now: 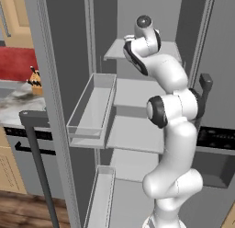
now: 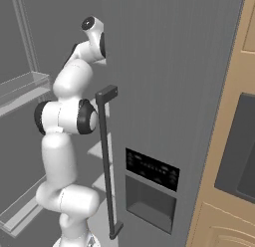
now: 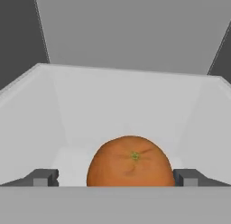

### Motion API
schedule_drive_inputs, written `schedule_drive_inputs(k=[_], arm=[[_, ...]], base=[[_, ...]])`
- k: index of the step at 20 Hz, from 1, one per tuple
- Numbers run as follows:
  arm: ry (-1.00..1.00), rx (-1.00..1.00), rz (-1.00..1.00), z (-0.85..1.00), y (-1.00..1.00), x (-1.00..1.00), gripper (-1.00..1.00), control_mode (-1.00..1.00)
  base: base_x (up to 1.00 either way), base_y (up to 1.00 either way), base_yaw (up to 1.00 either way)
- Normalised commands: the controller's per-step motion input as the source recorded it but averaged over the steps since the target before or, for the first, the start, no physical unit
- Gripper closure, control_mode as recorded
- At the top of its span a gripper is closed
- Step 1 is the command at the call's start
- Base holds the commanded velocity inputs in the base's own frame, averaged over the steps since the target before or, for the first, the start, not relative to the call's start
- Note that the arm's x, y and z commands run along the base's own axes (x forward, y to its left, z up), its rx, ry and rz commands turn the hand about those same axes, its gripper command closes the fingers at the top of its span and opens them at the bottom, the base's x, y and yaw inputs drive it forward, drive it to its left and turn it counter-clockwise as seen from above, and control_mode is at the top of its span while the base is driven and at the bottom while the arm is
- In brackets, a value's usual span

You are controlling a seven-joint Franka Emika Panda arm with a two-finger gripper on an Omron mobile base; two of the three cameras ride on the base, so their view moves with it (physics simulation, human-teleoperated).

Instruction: Pick the tangerine and peach from the fridge and place them inside the tupperware on the counter.

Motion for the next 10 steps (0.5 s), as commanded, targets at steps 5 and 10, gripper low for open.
schedule_drive_inputs(k=[5,10], arm=[[0.01,0.00,0.00,-0.15,-0.06,0.32,-1.00,-1.00],[0.00,0.00,0.00,-0.15,-0.10,0.12,-1.00,-1.00]], base=[[0.00,0.00,0.00],[0.00,0.00,0.00]])
